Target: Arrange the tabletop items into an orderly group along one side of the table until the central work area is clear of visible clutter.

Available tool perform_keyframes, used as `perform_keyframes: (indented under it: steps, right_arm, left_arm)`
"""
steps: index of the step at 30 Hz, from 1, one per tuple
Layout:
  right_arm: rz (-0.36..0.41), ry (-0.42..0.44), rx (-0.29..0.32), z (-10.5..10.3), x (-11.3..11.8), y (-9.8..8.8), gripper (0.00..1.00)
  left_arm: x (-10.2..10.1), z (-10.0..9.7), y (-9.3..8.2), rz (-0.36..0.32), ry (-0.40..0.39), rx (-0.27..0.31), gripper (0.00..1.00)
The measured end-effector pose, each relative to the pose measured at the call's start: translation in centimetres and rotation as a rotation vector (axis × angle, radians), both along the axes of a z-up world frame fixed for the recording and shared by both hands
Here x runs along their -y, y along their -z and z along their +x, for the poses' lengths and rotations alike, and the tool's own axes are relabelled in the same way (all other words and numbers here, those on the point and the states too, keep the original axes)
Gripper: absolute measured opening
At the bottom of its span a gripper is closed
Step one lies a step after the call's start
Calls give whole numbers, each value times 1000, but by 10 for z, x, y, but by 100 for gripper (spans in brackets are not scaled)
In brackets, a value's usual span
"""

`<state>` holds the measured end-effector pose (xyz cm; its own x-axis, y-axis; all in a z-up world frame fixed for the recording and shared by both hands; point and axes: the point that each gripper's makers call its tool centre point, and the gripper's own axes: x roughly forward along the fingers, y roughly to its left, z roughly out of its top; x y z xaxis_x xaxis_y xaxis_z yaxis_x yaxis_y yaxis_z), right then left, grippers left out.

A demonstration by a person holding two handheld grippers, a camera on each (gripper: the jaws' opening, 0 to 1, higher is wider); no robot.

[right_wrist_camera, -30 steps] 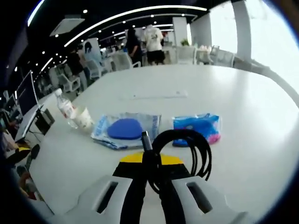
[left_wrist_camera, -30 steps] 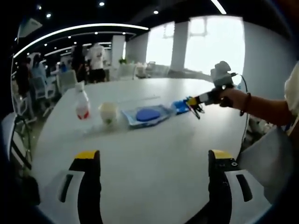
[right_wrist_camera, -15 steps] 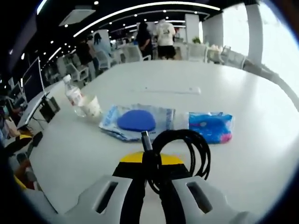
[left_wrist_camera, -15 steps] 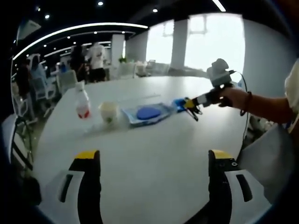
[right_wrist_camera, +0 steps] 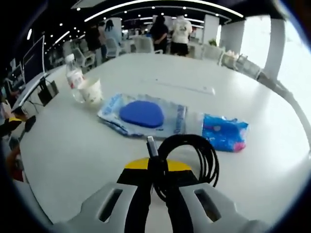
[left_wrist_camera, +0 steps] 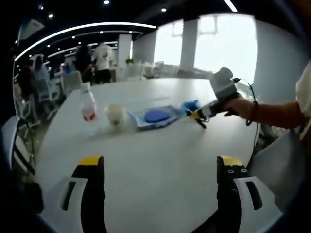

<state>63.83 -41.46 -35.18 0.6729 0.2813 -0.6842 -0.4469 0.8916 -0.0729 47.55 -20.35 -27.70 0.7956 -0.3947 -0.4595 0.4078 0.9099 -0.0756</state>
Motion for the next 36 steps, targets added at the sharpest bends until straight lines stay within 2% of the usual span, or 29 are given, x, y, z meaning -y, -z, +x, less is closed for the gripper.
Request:
perform_keyframes:
  steps: [4, 7, 9, 14, 16, 22, 28, 31, 34, 36]
  right_arm:
    - [-34, -28, -1, -1, -4, 9, 9]
    - [-28, -29, -1, -2, -4, 12, 9]
    - [-56, -42, 0, -3, -3, 16, 9]
    - [-58, -68, -2, -5, -5, 24, 10]
    - [-55, -70, 0, -5, -6, 24, 10]
    - [-52, -74, 0, -7, -7, 27, 10]
    - [-28, -70, -17, -6, -8, 32, 11]
    - [-38, -104, -35, -9, -9, 37, 12]
    - [-44, -113, -13, -8, -7, 35, 12]
    - [-11, -96, -8, -6, -9, 31, 13]
  left_arm:
    - [0, 0, 1, -2, -5, -5, 93]
    - [-2, 0, 2, 3, -16, -8, 92]
    - [-2, 0, 2, 2, -19, -9, 93]
    - [-1, 0, 2, -4, -19, -12, 93]
    - [0, 1, -1, -29, -20, 0, 93]
    - [-1, 0, 1, -20, -19, -10, 94]
    - [-4, 1, 0, -16, -30, -5, 94]
    - [-5, 1, -1, -29, -33, -5, 93]
    - [-6, 2, -1, -28, -38, -2, 94]
    - [-7, 1, -1, -27, -36, -5, 93]
